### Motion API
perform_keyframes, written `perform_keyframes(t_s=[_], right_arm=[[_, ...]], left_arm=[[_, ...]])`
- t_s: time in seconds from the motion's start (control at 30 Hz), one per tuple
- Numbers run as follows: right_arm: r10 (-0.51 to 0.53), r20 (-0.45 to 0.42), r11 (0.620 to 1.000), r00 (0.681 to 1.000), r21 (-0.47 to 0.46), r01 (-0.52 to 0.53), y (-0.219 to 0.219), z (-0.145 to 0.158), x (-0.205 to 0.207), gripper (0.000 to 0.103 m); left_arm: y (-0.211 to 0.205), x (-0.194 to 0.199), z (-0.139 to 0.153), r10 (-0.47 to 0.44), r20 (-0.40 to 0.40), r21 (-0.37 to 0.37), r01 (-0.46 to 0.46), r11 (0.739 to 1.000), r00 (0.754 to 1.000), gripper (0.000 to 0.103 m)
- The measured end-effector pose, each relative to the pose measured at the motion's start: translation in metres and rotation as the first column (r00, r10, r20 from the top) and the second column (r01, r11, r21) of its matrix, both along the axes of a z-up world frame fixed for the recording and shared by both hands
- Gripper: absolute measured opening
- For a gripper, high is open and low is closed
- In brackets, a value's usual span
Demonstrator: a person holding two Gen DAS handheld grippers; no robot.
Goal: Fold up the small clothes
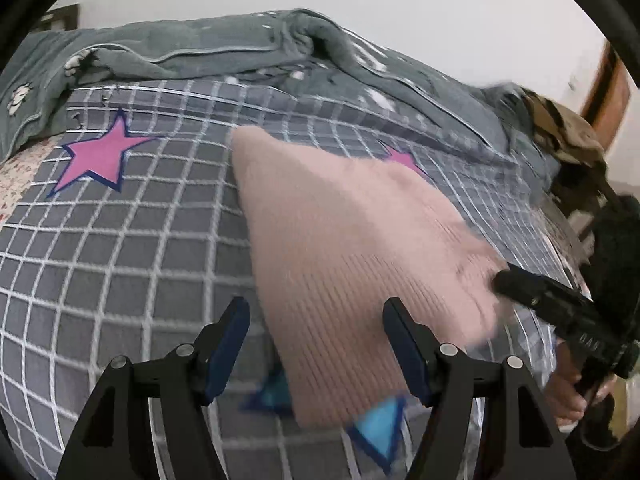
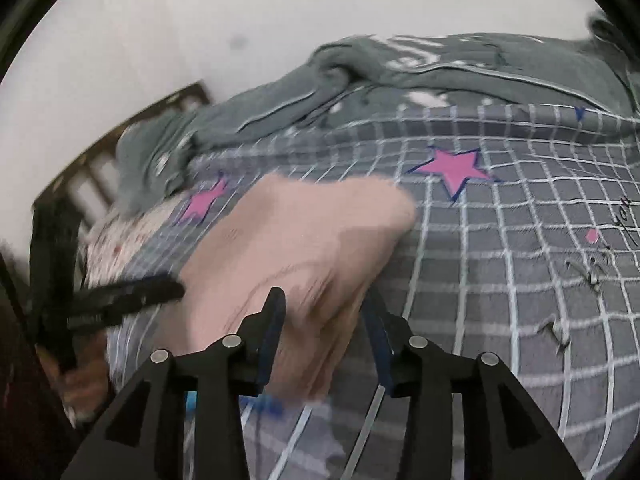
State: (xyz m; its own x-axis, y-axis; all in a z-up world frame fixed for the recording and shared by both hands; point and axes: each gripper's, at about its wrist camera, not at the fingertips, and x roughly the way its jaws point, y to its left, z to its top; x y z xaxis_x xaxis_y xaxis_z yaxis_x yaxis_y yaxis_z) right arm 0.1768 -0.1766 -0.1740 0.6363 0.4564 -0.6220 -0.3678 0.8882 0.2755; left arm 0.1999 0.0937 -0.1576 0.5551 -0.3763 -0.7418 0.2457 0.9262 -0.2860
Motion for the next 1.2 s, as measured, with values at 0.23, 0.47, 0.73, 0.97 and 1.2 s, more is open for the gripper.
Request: perform_keyframes(t_s=[0.23,0.47,0.73,0.97,1.2], right_arm=[[0.092,0.010,0.991,0.996,-0.103,-0.091,0.014,-0.023,-0.045,0.045],[0.111,0.078,0.982,0.991,-0.159,-0.097,0.032,-0.023,-0.033,0.012],[0.087,0.031,0.983,0.996,-0.162,-0.081,0.028,-0.034,-0.034,0.007],[0.093,0.043,0.989,0.995,-0.118,-0.087,0.011,-0.009,-0.040,0.015],[0.023,0.170,0.999,0.985,-0.051,-0.014,0.021,0.022,-0.020,0.019]], left_arm=[[-0.026,-0.030,-0.014,-0.071,0.003,0.107,0.071,0.992,0.997,0.070],[-0.030,-0.030,-0.009,-0.015,0.041,0.171,0.008,0.985,0.999,0.026],[-0.012,-0.035,-0.014,0.004,0.009,0.100,-0.005,0.995,1.000,0.021],[0.005,-0.043,0.005,-0.006,0.044,0.047,0.004,0.999,0.999,0.034],[0.009,-0.012,0.026,0.041,0.098,-0.055,-0.036,0.998,0.994,0.059]])
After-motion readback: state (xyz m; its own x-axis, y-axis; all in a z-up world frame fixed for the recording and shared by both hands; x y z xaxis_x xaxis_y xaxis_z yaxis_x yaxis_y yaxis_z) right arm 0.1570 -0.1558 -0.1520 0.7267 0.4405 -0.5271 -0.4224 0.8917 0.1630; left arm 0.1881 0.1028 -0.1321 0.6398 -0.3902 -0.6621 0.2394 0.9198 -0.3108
